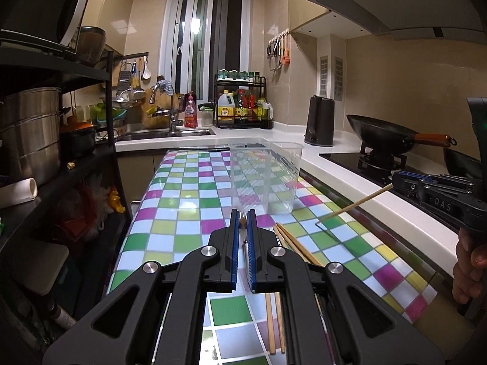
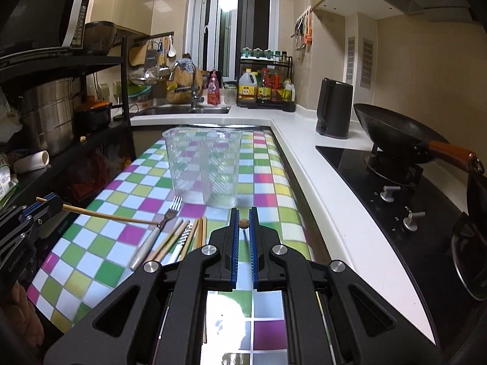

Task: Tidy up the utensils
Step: 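Lift both held chopsticks and carry them over the clear container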

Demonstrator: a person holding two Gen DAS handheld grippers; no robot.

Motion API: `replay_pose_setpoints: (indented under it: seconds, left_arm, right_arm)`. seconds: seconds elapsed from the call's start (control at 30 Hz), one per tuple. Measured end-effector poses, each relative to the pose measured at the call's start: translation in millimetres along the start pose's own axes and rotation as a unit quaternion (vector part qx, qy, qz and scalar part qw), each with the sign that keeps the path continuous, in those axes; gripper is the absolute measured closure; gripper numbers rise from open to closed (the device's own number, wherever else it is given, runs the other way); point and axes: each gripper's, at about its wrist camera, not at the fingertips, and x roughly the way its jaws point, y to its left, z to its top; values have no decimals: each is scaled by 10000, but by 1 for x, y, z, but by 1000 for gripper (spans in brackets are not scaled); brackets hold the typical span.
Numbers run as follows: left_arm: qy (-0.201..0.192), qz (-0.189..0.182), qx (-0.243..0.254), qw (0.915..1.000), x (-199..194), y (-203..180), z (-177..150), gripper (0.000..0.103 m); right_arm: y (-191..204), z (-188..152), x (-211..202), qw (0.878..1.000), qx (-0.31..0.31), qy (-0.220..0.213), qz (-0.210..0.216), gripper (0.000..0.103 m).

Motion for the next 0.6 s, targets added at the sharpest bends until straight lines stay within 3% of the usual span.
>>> replay_pose_setpoints:
  seconds: [0.43, 0.6]
  left_arm:
    - [-11, -161, -77, 9998, 2, 10, 43, 98]
    - [260, -397, -308, 9984, 12, 19, 69, 98]
  right_arm:
    - [-5, 38, -8, 9991, 179, -218, 329, 96]
    - [-6, 57, -5, 9988, 193, -165, 427, 96]
